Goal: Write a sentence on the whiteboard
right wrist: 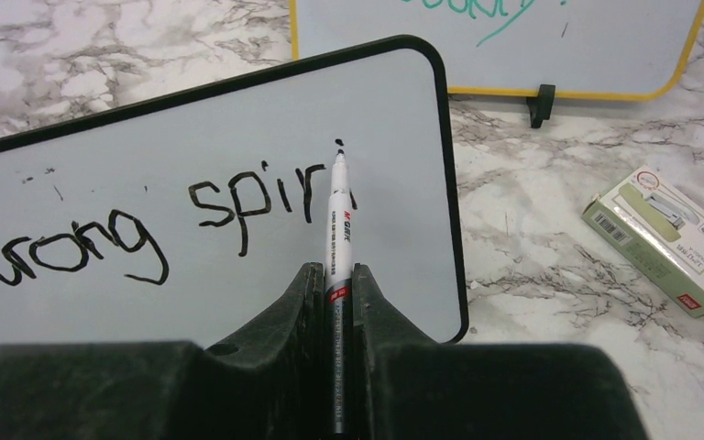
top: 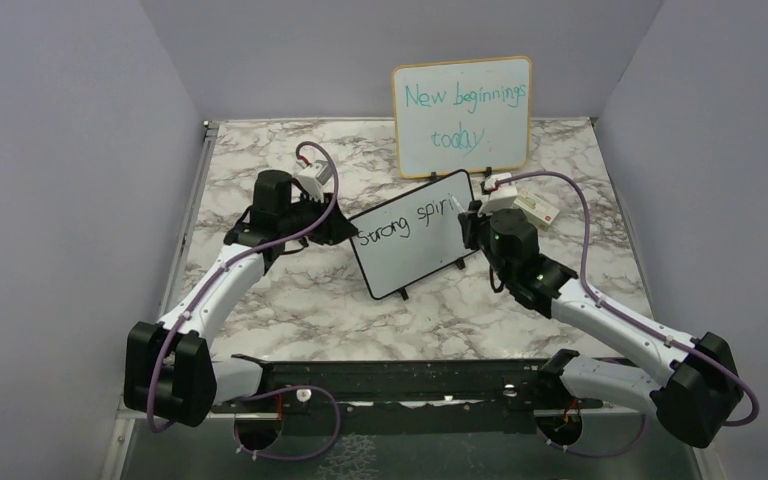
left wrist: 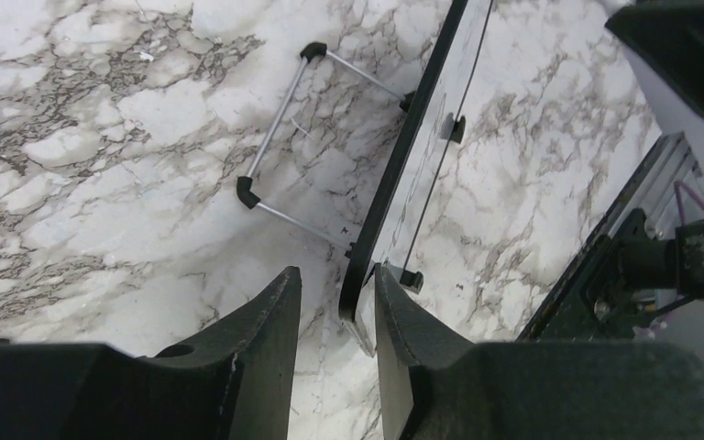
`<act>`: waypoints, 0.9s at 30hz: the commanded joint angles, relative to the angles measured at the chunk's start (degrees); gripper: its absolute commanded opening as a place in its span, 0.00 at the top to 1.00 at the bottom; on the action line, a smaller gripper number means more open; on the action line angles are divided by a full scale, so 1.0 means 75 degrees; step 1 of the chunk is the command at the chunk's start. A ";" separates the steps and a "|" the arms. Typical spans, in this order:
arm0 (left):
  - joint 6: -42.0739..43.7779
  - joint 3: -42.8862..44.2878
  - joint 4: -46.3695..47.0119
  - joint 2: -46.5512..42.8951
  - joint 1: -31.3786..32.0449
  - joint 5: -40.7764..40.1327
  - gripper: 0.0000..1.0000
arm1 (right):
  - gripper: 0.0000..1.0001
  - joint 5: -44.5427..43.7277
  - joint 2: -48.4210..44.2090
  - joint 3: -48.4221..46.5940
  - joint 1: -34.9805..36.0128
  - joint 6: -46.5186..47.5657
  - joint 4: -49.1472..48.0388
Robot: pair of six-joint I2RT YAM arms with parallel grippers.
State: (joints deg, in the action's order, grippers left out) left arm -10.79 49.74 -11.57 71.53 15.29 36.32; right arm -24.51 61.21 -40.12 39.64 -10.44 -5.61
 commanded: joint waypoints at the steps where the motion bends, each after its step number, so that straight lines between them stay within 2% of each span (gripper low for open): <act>1: -0.0839 -0.0128 0.0988 -0.0244 -0.0183 -0.0260 0.64 | 0.99 0.0256 -0.0099 0.0119 -0.0023 0.0102 -0.0308; 6: -0.1180 -0.0188 0.1473 -0.0027 -0.0234 0.0193 0.64 | 1.00 0.0241 -0.0181 0.0173 -0.0023 0.0102 -0.0301; 15: -0.1011 -0.0048 0.1429 0.0316 -0.0267 0.0818 0.66 | 1.00 0.0125 -0.0588 0.0377 -0.0027 0.0150 -0.0179; 22: -0.0665 -0.0078 0.1155 0.0269 -0.0562 0.1146 0.99 | 1.00 0.0161 -0.0732 0.0447 -0.0023 0.0161 -0.0151; 27: -0.0016 0.0043 0.0387 0.0084 -0.0831 0.1469 1.00 | 1.00 0.0315 -0.0785 0.0527 -0.0023 0.0212 -0.0192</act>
State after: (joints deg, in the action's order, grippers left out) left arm -15.42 49.01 -2.92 73.65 11.25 45.93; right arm -23.46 56.55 -37.26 39.64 -9.74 -5.96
